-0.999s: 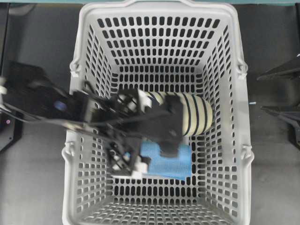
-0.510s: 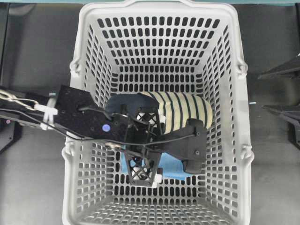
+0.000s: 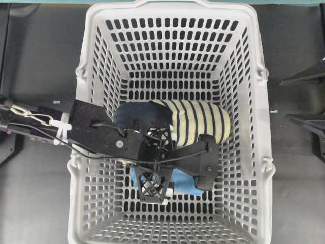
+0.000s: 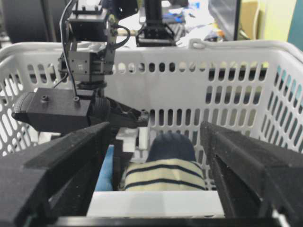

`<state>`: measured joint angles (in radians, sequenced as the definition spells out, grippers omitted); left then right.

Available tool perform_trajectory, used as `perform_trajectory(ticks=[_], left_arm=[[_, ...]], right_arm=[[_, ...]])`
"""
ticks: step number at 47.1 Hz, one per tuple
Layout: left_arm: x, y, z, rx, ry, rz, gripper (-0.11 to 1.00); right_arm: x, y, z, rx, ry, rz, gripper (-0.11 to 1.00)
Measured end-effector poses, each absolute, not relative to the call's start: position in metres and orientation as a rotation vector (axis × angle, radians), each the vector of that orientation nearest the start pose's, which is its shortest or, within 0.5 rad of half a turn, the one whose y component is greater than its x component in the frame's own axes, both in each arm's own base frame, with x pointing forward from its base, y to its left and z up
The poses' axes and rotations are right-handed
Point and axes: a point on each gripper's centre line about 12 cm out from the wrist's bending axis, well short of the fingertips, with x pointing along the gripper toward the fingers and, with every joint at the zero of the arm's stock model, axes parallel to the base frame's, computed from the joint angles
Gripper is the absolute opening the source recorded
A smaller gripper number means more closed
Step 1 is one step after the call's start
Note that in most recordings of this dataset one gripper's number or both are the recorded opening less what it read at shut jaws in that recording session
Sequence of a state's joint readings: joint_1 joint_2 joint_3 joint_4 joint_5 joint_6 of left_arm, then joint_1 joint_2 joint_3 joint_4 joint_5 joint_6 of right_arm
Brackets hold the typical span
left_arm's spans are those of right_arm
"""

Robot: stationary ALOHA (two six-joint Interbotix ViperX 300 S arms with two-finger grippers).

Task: Pick up the blue cloth from the shopping basket with the left arm.

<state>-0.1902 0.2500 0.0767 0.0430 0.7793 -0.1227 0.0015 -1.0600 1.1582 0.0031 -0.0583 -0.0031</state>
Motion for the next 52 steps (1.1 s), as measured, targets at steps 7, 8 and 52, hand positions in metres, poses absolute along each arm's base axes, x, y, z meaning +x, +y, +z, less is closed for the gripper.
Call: perform_trajectory(ticks=[7, 8, 52], left_arm=[[0.461, -0.086, 0.203, 0.044, 1.102, -0.098, 0.31], [0.461, -0.087, 0.204, 0.046, 1.1, -0.099, 0.26], [0.437, -0.07, 0.412, 0.014, 0.901, -0.083, 0.12]], right_arm=[[0.184, 0.0, 0.292, 0.001, 0.038, 0.001, 0.74], [0.184, 0.0, 0.292, 0.001, 0.038, 0.001, 0.74], [0.179, 0.0, 0.296, 0.009, 0.012, 0.001, 0.73]])
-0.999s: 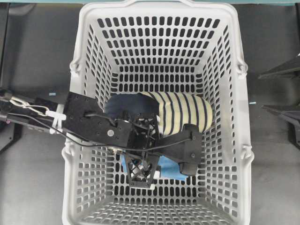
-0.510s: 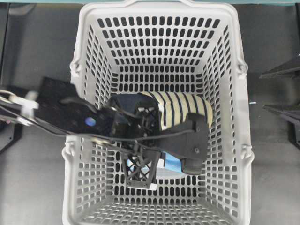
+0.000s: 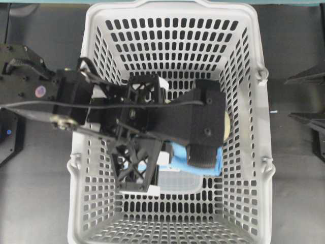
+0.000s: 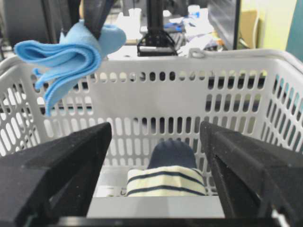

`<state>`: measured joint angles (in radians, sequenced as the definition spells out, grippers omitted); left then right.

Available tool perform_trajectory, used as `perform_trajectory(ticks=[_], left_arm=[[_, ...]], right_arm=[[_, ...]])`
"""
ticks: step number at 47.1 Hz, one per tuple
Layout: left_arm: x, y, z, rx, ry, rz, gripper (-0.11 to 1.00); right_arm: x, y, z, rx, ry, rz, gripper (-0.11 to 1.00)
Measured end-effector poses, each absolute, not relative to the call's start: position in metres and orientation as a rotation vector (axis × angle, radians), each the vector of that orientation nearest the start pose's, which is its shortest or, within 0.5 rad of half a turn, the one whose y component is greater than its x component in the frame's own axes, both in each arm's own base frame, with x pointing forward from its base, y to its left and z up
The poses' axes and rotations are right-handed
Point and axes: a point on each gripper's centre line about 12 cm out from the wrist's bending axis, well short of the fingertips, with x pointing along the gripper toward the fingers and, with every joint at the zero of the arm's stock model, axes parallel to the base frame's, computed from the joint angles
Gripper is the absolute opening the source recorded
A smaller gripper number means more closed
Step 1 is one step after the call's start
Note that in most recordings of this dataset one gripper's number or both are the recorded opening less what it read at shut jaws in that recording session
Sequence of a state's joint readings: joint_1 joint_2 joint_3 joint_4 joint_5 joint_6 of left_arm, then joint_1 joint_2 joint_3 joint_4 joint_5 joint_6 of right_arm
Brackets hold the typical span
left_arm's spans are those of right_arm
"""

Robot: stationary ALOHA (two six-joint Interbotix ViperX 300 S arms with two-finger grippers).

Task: Pick up the blue cloth from the shopping basket with the left arm.

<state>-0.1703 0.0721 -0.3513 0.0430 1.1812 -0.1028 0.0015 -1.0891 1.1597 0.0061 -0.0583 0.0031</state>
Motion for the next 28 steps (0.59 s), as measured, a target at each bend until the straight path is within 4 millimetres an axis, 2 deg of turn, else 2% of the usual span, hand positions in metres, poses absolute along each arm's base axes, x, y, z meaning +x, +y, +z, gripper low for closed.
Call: perform_trajectory(ticks=[8, 23, 28], left_arm=[[0.4382, -0.0637, 0.411, 0.009, 0.903, -0.069, 0.12], [0.439, -0.0653, 0.4051, 0.008, 0.889, -0.073, 0.12], [0.4315, -0.0662, 0.4097, 0.007, 0.848, -0.082, 0.12]], right_arm=[[0.1792, 0.0002, 0.2962, 0.009, 0.012, 0.001, 0.73], [0.179, 0.0002, 0.2983, 0.012, -0.005, 0.001, 0.73], [0.1787, 0.0002, 0.2989, 0.012, -0.009, 0.001, 0.73]])
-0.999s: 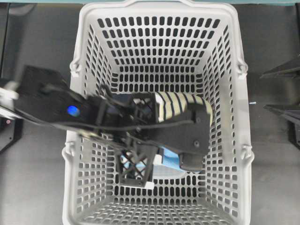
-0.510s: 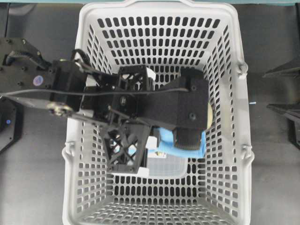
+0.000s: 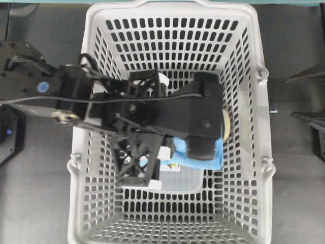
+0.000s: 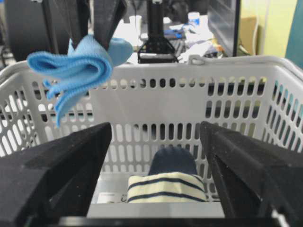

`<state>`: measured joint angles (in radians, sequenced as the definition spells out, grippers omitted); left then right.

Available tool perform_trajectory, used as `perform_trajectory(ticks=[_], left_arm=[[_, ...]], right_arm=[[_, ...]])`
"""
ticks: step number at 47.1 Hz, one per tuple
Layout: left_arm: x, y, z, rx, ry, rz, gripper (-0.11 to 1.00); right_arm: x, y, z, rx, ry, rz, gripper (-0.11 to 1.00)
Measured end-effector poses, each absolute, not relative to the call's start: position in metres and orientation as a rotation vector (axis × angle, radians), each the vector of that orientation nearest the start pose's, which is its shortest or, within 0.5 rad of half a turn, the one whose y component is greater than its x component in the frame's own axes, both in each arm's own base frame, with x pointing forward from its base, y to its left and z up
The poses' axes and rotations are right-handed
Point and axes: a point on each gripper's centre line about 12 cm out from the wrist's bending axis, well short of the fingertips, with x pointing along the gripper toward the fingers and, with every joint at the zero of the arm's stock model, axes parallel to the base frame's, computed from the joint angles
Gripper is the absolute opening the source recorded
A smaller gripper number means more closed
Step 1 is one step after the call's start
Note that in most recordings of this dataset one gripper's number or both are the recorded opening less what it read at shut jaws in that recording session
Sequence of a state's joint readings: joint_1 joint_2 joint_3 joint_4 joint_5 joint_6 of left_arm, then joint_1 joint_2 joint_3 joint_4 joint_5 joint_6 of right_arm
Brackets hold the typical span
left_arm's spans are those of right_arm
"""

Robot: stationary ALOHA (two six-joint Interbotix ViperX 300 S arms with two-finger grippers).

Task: Pick up the blue cloth from the shopping basket with the left arm.

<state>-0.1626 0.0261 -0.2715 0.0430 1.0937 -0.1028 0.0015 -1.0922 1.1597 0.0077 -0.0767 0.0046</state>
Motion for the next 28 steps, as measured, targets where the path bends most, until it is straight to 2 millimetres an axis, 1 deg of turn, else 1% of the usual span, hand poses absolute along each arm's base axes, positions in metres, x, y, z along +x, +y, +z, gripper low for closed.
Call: perform_trajectory(ticks=[2, 7, 15, 19, 28], left_arm=[[0.427, -0.066, 0.413, 0.005, 0.824, -0.084, 0.12], [0.412, -0.064, 0.412, -0.001, 0.787, -0.088, 0.12], [0.389, -0.061, 0.405, -0.002, 0.778, -0.091, 0.12], [0.385, -0.06, 0.403, 0.002, 0.769, -0.094, 0.12], [0.385, -0.061, 0.399, -0.002, 0.734, -0.099, 0.12]], right_arm=[[0.179, 0.0, 0.299, 0.012, -0.011, 0.001, 0.73], [0.179, 0.0, 0.3, 0.012, -0.015, 0.001, 0.73], [0.178, 0.0, 0.301, 0.012, -0.021, 0.001, 0.73], [0.178, 0.0, 0.301, 0.015, -0.021, 0.001, 0.73], [0.178, 0.0, 0.301, 0.025, -0.023, 0.001, 0.73]])
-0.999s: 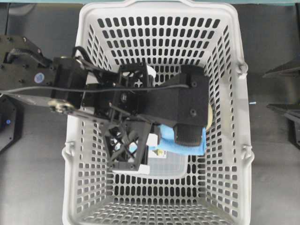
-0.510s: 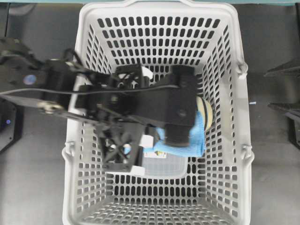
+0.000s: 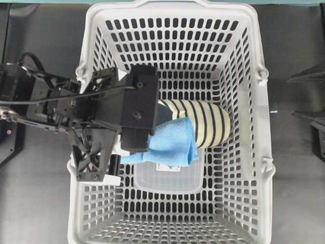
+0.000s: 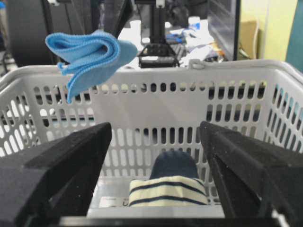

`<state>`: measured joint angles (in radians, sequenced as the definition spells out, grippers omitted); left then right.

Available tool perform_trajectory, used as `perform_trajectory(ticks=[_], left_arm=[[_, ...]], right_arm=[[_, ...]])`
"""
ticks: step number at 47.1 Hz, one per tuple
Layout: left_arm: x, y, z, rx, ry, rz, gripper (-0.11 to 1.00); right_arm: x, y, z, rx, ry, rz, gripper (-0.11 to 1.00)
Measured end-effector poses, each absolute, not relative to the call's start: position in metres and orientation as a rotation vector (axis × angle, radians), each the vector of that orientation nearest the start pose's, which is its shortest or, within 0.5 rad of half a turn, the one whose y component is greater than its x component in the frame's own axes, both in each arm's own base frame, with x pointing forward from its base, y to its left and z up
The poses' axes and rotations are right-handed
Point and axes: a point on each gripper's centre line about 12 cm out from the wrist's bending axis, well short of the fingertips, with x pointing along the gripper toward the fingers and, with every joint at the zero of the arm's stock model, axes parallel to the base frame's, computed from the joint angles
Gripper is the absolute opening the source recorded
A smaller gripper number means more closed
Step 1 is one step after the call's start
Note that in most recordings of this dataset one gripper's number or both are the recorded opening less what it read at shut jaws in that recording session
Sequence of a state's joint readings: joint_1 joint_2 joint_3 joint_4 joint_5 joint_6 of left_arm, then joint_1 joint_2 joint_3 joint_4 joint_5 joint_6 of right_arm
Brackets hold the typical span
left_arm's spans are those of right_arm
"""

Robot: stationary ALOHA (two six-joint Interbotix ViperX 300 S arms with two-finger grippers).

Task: Pick up the blue cloth from the shopping basket with the left arm.

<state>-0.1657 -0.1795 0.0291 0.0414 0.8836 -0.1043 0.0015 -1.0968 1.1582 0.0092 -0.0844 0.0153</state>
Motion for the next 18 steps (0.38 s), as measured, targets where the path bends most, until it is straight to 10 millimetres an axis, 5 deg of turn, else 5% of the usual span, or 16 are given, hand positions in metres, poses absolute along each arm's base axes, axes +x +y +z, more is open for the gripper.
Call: perform_trajectory(ticks=[18], left_arm=[[0.3852, -0.0605, 0.397, -0.001, 0.728, -0.099, 0.12]], right_arm=[[0.1779, 0.0005, 0.3007, 0.025, -0.021, 0.003, 0.73]])
